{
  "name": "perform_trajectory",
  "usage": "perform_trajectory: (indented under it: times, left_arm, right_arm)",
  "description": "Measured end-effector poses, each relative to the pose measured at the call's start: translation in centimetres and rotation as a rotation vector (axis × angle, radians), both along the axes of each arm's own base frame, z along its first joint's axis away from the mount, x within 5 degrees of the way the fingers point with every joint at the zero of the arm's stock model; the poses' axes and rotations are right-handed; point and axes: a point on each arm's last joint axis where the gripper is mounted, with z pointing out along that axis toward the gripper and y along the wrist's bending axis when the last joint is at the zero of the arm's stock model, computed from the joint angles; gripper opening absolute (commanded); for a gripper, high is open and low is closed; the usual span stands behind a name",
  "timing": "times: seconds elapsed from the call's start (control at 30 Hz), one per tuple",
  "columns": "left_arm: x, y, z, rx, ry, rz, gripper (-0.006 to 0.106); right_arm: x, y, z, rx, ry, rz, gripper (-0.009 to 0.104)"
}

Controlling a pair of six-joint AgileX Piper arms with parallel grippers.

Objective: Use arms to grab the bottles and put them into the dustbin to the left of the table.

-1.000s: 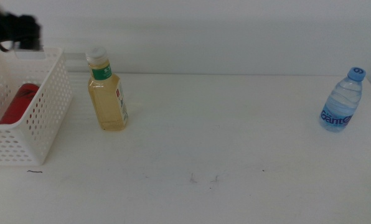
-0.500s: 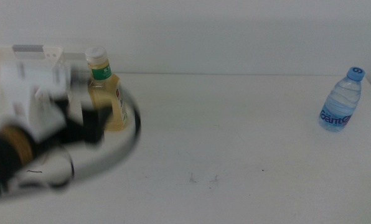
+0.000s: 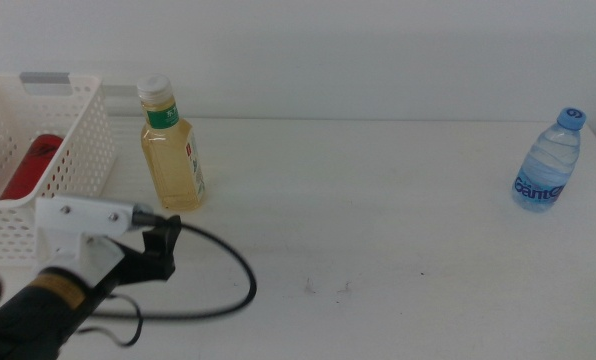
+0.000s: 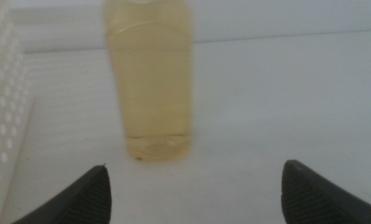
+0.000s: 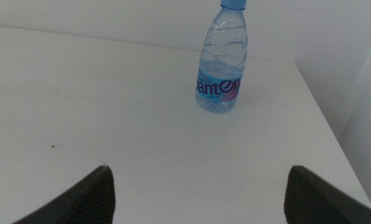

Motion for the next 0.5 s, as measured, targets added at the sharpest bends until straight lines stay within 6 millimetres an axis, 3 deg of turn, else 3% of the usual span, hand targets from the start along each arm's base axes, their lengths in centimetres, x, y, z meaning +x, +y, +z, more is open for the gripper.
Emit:
perform_trajectory:
  times: [0.3, 0.5]
  left_arm:
    - [6.1, -1.2, -2.2, -0.002, -0.059, 0.017, 0.094]
    - [8.4, -1.7, -3.3, 0.033, -0.07, 0.012, 0.094]
  right_arm:
    - [0.0, 0.0, 0.0, 0.0, 0.0, 0.0, 0.087]
    - [0.0, 0.0, 0.0, 0.0, 0.0, 0.0, 0.087]
